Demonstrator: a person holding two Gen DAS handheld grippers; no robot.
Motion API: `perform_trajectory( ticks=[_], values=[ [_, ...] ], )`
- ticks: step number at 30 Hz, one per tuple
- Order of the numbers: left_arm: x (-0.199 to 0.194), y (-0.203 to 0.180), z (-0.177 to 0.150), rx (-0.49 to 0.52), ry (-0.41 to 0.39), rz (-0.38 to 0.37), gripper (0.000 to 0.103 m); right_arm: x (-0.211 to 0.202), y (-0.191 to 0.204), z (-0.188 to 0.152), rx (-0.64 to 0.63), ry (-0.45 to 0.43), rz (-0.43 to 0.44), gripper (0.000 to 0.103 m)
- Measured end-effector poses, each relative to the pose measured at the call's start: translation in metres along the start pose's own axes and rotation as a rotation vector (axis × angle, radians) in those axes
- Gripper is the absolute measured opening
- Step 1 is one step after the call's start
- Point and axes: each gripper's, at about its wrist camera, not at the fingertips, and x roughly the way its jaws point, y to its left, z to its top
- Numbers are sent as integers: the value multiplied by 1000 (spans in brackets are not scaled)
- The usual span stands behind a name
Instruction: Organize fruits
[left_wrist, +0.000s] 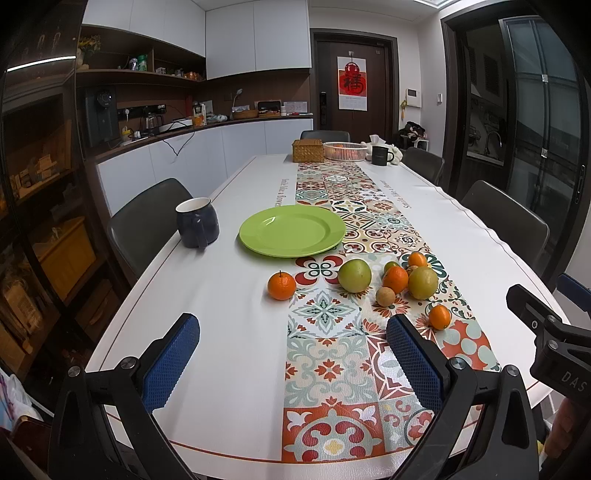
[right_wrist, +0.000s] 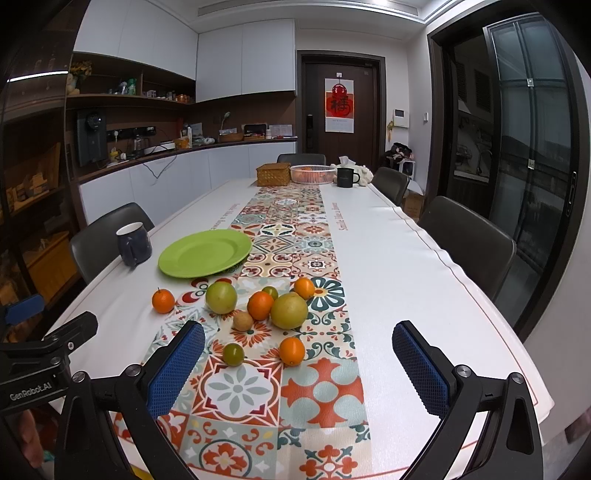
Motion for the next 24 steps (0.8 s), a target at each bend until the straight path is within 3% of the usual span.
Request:
perform_trajectory(
  ticks=[24],
  values=[
    [-2, 0, 2, -2, -2, 1, 103, -7, 3, 7, -4, -6, 6, 102]
  ],
)
